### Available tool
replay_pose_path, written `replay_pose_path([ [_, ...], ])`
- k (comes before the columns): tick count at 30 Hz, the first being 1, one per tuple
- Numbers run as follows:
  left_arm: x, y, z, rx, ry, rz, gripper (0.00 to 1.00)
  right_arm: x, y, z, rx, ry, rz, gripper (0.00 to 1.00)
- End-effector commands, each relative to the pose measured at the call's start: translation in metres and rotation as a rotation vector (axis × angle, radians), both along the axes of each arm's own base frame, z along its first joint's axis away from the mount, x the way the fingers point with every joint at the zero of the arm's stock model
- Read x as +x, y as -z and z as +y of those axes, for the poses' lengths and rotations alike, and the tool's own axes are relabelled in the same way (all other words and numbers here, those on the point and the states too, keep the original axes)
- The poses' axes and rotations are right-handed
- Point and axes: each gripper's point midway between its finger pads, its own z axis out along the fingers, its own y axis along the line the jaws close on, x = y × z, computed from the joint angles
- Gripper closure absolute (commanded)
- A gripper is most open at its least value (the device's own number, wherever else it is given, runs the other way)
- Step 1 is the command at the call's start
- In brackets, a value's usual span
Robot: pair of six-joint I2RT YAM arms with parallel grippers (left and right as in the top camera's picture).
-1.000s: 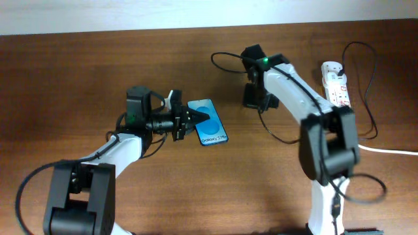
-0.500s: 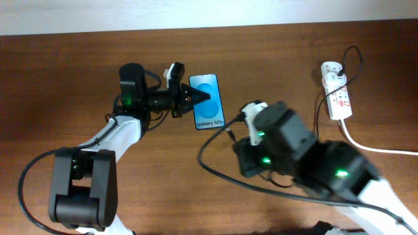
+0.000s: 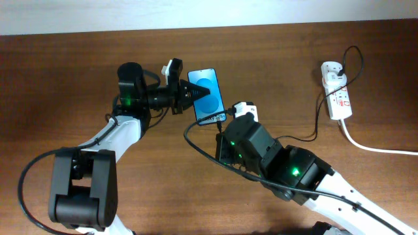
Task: Plug charger to phone and switch on socket
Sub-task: 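Carry the cable plug toward the phone's bottom port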
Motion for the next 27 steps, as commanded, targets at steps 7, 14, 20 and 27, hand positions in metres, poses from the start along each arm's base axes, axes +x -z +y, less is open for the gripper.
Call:
replay_pose_path([
  [7, -0.004, -0.010, 0.000, -0.023, 0.049, 0.051, 1.00, -0.007, 0.004, 0.018, 0.069, -0.041, 0.065, 0.96],
  [14, -0.008, -0.010, 0.000, -0.029, 0.070, 0.093, 1.00, -0.009, 0.006, 0.020, 0.075, -0.049, 0.078, 0.96],
  [20, -0.008, -0.010, 0.000, -0.029, 0.067, 0.110, 1.00, -0.011, 0.008, 0.020, 0.085, -0.032, 0.105, 0.96],
  [27, -0.001, -0.010, 0.012, -0.031, 0.036, 0.109, 1.00, -0.013, 0.010, 0.019, 0.080, -0.036, 0.116, 0.96],
])
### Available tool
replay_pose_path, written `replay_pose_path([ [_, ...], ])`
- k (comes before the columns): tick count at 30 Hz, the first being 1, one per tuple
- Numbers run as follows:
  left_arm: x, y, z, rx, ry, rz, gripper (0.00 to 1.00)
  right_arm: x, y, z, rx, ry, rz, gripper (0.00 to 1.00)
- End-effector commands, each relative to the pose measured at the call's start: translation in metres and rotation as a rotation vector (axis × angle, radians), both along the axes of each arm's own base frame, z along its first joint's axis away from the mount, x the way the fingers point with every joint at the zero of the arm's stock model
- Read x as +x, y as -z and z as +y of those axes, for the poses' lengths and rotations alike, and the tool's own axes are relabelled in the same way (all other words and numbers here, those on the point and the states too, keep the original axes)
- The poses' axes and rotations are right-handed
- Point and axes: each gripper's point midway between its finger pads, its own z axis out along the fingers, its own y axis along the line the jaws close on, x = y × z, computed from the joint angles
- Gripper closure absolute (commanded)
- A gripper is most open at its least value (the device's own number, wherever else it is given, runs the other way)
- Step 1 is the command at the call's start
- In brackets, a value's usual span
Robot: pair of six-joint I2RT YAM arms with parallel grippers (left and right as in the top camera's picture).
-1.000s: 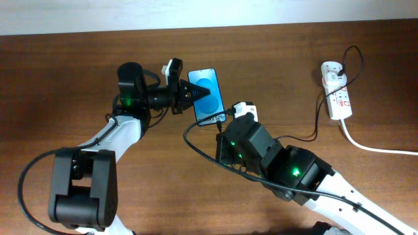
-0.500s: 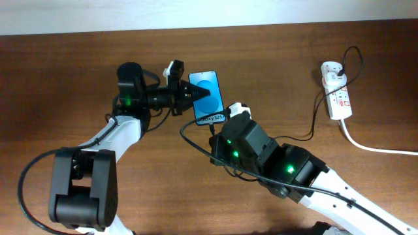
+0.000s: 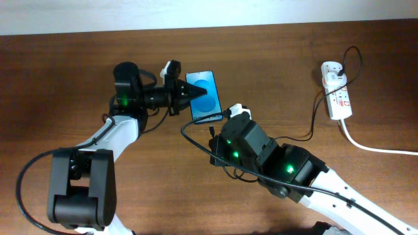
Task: Plug charger to phone and switch on socket
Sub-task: 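Carry the cable plug toward the phone's bottom port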
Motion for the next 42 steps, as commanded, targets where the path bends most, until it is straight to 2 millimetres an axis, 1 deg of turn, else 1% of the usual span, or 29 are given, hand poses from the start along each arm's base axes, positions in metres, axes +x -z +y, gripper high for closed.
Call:
replay_pose_path([
  [1, 0.002, -0.006, 0.003, -0.008, 0.014, -0.015, 1.00, -0.003, 0.002, 0.003, 0.007, -0.005, 0.017, 0.96],
  [6, 0.002, -0.006, 0.003, -0.007, 0.015, -0.042, 1.00, -0.002, 0.001, 0.004, 0.011, -0.007, 0.014, 0.96],
  [23, 0.001, -0.006, 0.002, -0.007, 0.020, -0.041, 1.00, 0.002, -0.005, 0.009, 0.035, -0.014, -0.013, 0.96],
  [27, -0.002, -0.006, -0.003, -0.008, 0.033, -0.035, 1.00, 0.002, -0.005, 0.009, 0.035, -0.014, -0.013, 0.96],
  [42, -0.008, -0.007, -0.003, -0.016, 0.068, 0.014, 1.00, 0.002, -0.005, 0.008, 0.035, -0.013, -0.013, 0.96],
])
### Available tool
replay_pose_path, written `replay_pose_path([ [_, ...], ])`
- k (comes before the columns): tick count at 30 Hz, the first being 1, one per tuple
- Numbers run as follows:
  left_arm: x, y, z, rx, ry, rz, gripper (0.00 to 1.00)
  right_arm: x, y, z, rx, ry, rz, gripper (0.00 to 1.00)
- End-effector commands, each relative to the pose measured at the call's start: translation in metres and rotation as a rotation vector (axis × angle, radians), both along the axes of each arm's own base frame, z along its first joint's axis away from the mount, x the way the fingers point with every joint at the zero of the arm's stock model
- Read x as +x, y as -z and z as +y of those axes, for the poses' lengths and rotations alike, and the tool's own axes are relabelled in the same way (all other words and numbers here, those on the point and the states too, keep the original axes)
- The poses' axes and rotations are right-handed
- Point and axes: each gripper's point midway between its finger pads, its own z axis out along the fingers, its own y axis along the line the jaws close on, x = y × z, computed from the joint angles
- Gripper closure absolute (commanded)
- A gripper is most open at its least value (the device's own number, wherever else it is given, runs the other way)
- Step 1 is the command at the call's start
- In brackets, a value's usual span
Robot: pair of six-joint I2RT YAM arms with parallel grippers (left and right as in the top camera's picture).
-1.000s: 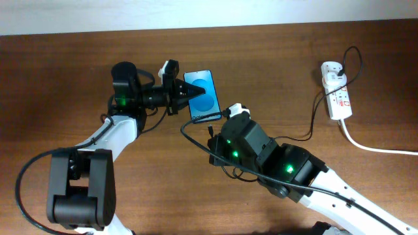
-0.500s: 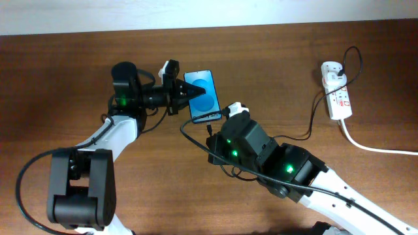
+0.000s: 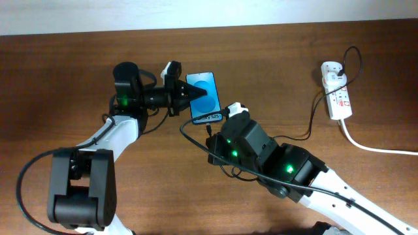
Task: Plug charger to phone and switch on socket
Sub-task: 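Carry the cable plug toward the phone's bottom port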
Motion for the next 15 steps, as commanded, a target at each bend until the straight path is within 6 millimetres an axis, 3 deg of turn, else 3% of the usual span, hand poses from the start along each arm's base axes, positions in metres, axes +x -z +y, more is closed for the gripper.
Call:
replay_pose_path([
  [1, -0.005, -0.007, -0.001, -0.013, 0.050, -0.012, 1.00, 0.000, 0.000, 0.002, -0.003, -0.006, -0.005, 0.96],
  [8, -0.009, -0.015, -0.001, -0.025, 0.080, -0.092, 1.00, 0.006, -0.005, 0.003, 0.009, 0.007, -0.034, 0.96],
  [15, -0.014, -0.023, -0.003, -0.037, 0.113, -0.191, 1.00, 0.020, 0.003, 0.002, -0.027, 0.050, -0.062, 0.96],
])
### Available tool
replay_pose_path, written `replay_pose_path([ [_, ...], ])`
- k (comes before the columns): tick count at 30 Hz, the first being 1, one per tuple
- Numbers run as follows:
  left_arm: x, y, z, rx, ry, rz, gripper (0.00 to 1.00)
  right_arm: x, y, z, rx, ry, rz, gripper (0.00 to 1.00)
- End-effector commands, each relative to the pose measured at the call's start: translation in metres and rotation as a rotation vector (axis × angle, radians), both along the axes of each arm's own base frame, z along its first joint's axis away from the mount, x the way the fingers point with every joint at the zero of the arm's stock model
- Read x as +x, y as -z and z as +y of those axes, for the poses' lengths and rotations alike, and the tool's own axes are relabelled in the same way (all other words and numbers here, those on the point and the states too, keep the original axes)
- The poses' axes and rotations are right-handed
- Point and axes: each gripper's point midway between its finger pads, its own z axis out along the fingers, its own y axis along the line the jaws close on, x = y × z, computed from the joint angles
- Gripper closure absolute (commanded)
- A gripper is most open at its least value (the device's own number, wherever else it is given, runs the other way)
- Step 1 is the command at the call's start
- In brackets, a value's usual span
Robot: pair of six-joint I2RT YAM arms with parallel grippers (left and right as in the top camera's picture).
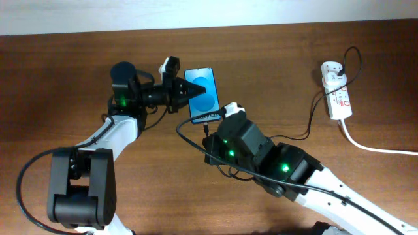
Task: Plug charger to phone and switch on socket
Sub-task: 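Carry the cable plug toward the phone's bottom port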
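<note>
The phone (204, 98), its blue screen lit, lies on the wooden table at the centre back. My left gripper (188, 92) reaches in from the left, its dark fingers shut on the phone's left edge. My right gripper (209, 126) sits just below the phone's bottom edge, mostly hidden under its own wrist. It is shut on the charger plug, which meets the phone's bottom edge. The black charger cable (185, 138) loops out to its left. The white socket strip (338, 91) lies at the far right with a plug in it.
The black cable (312, 124) runs from the socket strip behind my right arm. A white mains lead (372, 147) trails off the right edge. A pale wall borders the table's far edge.
The phone and my left gripper have shifted slightly left. My right gripper has followed, staying at the phone's bottom edge with the plug.
My left gripper held the phone's left edge while my right gripper brought the plug to its bottom edge. Both then stood further left, the plug still at the edge. At each moment since, phone and grippers sat a little further left, the grips unchanged.
</note>
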Motion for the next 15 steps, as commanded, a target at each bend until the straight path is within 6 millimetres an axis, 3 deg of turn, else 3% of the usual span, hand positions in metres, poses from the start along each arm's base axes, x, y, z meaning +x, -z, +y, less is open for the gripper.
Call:
replay_pose_path([
  [1, -0.018, -0.013, -0.006, -0.016, 0.118, -0.094, 1.00, 0.019, 0.000, -0.009, -0.045, 0.076, -0.068, 0.96],
  [6, -0.018, -0.018, -0.007, -0.020, 0.119, -0.153, 1.00, 0.036, -0.001, -0.025, -0.042, 0.137, -0.072, 0.96],
  [11, 0.010, -0.020, 0.005, -0.017, -0.037, -0.158, 1.00, 0.012, 0.008, -0.012, -0.031, -0.009, 0.007, 0.96],
  [15, 0.017, -0.020, 0.007, -0.019, -0.079, -0.128, 1.00, 0.001, 0.010, -0.006, -0.073, -0.124, -0.025, 0.96],
])
